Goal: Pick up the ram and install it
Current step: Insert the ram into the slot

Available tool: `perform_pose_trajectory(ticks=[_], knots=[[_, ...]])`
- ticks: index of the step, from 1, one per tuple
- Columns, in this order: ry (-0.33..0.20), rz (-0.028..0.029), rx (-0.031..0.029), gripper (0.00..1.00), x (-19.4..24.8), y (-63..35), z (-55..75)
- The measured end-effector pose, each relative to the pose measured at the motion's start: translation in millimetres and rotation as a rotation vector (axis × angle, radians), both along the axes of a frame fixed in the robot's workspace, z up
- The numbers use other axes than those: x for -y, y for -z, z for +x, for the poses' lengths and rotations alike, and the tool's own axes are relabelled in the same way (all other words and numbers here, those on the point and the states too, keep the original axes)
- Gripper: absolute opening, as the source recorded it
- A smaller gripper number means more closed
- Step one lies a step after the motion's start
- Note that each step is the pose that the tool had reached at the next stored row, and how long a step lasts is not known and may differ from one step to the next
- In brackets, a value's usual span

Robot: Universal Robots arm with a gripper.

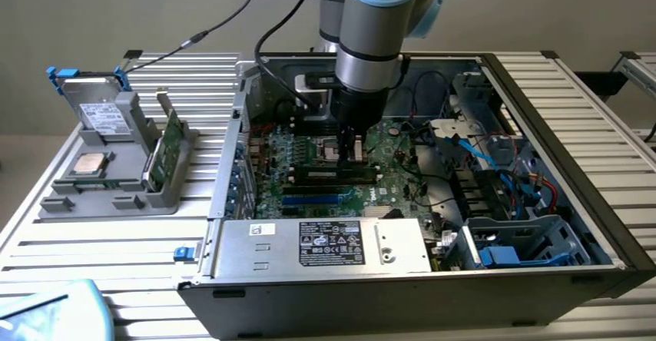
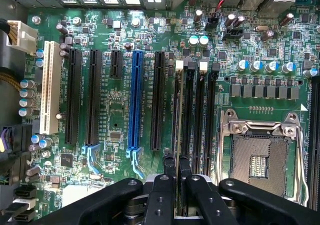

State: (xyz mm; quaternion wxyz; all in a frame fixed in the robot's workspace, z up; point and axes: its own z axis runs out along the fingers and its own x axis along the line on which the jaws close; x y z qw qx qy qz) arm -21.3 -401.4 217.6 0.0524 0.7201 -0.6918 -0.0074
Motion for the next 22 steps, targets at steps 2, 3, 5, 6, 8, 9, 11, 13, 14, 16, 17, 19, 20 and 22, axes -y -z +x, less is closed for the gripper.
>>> perform_pose_trajectory(ticks=[2,3,5,6,8,9,11,13,14,16,17,19,20,22], knots=[[0.0,-0.0033,0.0,0.14,-0.6,0.0,0.0],[0.0,-0.0051,0.0,0.14,-0.8,0.0,0.0],[0.0,-0.0088,0.0,0.14,-1.4,0.0,0.0],[0.0,-0.0108,0.0,0.14,-1.6,0.0,0.0],[0.0,-0.0151,0.0,0.14,-2.2,0.0,0.0],[0.0,-0.0177,0.0,0.14,-2.5,0.0,0.0],[0.0,-0.0218,0.0,0.14,-3.1,0.0,0.0],[0.0,-0.025,0.0,0.14,-3.5,0.0,0.0],[0.0,-0.026,-0.0001,0.14,-3.8,0.0,0.0],[0.0,-0.0264,0.0,0.14,-3.9,0.0,0.0],[0.0,-0.0264,0.0,0.14,-4.1,0.0,0.0],[0.0,-0.0265,0.0,0.14,-4.3,0.0,0.0],[0.0,-0.0264,0.0,0.14,-4.4,0.0,0.0],[0.0,-0.0264,0.0,0.14,-4.7,0.0,0.0]])
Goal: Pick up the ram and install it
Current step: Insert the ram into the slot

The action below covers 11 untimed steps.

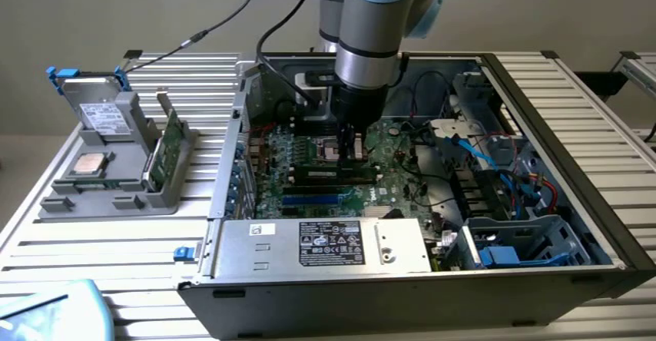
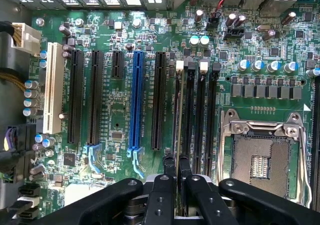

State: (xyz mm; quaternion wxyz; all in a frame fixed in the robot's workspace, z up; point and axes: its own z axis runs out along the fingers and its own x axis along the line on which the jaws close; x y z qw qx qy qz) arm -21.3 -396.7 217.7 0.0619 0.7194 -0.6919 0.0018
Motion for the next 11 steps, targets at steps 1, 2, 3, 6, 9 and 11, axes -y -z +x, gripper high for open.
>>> perform_pose_trajectory(ticks=[1,2,3,6,9,11], knots=[[0.0,-0.0001,0.0,0.14,-0.2,0.0,0.0],[0.0,0.0,0.0,0.14,-0.5,0.0,0.0],[0.0,0.0,0.0,0.14,-0.7,0.0,0.0],[0.0,-0.0006,0.0,0.14,-1.7,0.0,0.0],[0.0,-0.0017,0.0,0.14,-2.7,-0.1,0.0],[0.0,-0.0027,0.0,0.14,-3.5,-0.1,0.0]])
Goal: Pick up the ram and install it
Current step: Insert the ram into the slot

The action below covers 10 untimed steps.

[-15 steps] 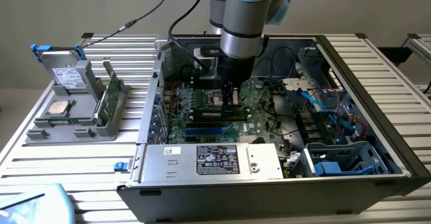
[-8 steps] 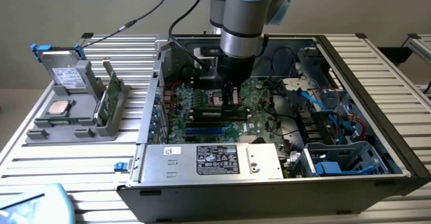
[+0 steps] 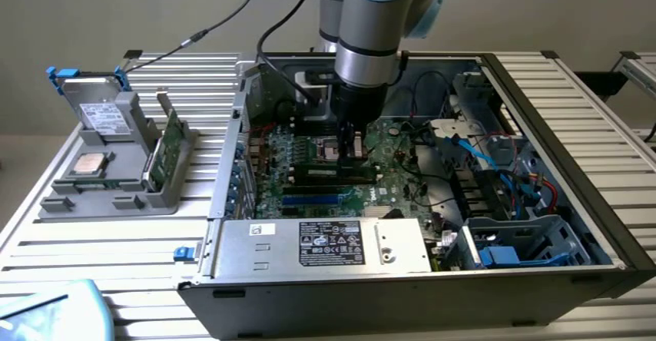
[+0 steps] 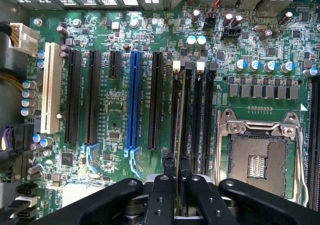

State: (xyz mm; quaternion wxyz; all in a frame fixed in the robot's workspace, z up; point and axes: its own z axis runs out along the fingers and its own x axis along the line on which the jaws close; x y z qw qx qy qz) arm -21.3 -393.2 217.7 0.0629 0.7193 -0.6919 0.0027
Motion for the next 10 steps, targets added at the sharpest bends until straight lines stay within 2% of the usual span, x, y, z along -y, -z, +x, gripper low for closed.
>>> perform_pose_trajectory(ticks=[7,10], knots=[[0.0,-0.0071,0.0,0.14,-1.0,-0.1,0.0],[0.0,-0.0084,0.0,0.14,-1.0,-1.0,0.0]])
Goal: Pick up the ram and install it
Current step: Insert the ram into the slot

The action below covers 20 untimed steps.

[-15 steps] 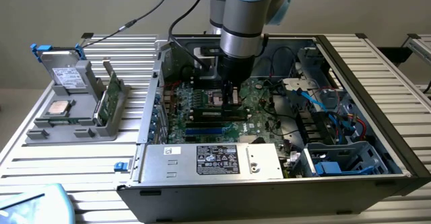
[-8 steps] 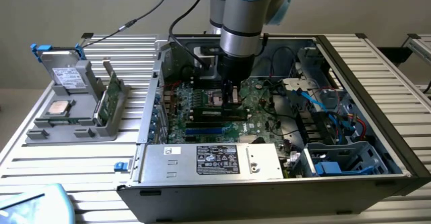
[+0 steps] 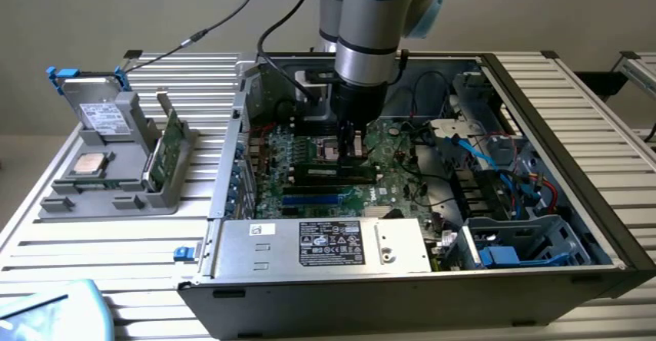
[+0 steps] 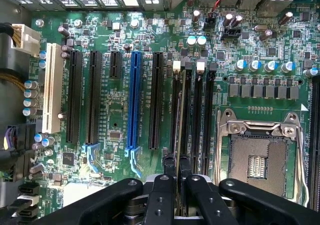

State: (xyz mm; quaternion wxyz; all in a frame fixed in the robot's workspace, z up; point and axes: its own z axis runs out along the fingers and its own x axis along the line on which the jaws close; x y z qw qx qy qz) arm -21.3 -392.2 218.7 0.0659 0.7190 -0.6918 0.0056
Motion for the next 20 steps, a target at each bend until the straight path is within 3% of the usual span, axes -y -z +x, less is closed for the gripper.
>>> perform_pose_trajectory(ticks=[5,17,20], knots=[[0.0,-0.001,0.0001,0.14,0.0,-1.4,0.0],[0.0,-0.0105,0.0001,0.14,-0.1,-6.4,0.0],[0.0,-0.0122,0.003,0.14,0.0,-6.5,-0.1]])
